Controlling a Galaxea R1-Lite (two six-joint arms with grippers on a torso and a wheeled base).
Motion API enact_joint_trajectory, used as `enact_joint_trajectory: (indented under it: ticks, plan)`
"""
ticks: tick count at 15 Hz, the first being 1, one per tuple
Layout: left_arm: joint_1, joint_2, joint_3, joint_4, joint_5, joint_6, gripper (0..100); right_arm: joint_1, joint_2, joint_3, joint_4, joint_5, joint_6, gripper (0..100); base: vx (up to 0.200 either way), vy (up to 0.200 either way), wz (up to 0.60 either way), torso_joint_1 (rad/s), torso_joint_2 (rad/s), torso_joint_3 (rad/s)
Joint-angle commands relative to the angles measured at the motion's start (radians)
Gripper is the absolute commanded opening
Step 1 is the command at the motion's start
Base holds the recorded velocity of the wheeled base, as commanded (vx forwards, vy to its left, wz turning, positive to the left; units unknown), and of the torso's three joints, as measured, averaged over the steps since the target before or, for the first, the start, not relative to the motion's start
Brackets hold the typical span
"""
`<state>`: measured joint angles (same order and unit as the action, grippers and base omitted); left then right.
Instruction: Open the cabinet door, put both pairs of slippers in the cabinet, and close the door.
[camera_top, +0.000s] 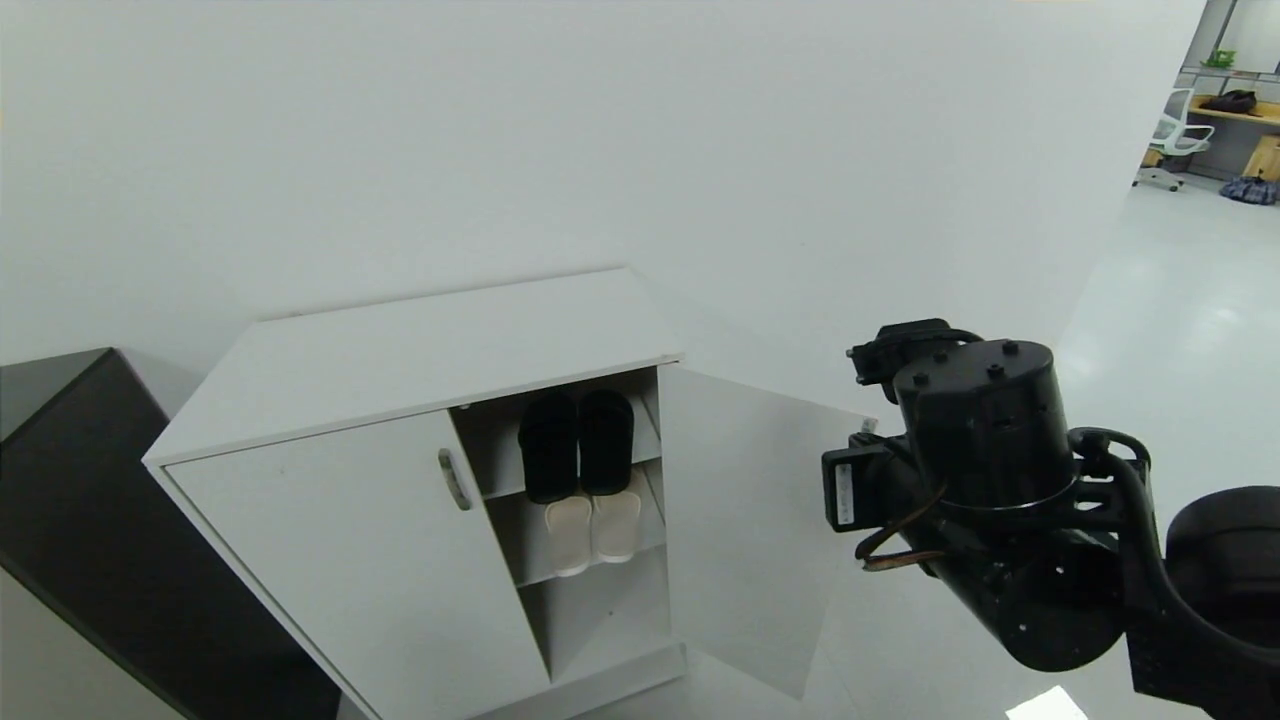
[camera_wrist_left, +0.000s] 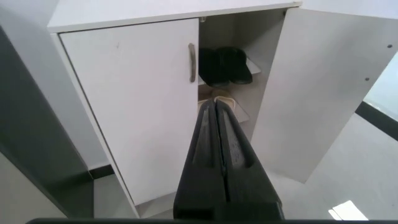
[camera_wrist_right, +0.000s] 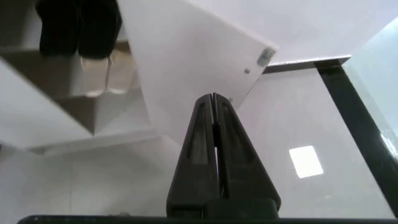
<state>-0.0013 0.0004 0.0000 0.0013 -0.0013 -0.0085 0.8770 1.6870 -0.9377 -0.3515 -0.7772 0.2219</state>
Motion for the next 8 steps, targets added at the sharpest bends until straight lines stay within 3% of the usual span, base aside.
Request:
enact_joint_trajectory:
  ticks: [1, 3, 6, 8]
  plan:
    - [0.0, 0.0, 0.0, 0.0, 0.0, 0.001, 0, -0.049, 0.002, -0.006, -0.012, 0.006, -0.006, 0, 0.0, 0.0, 0.0, 0.0, 0.0, 0.0]
    - [0.0, 0.001, 0.0, 0.0, 0.0, -0.001, 0, -0.082, 0.005, -0.007, -0.038, 0.027, -0.006, 0, 0.0, 0.0, 0.0, 0.0, 0.0, 0.0]
    - [0.0, 0.0, -0.002, 0.0, 0.0, 0.001, 0, -0.193, 0.036, -0.02, -0.101, 0.165, -0.009, 0, 0.0, 0.0, 0.0, 0.0, 0.0, 0.0]
    - [0.0, 0.001, 0.0, 0.0, 0.0, 0.001, 0, -0.22, 0.054, -0.036, -0.115, 0.17, -0.007, 0, -0.2, 0.0, 0.0, 0.007, 0.01, -0.005]
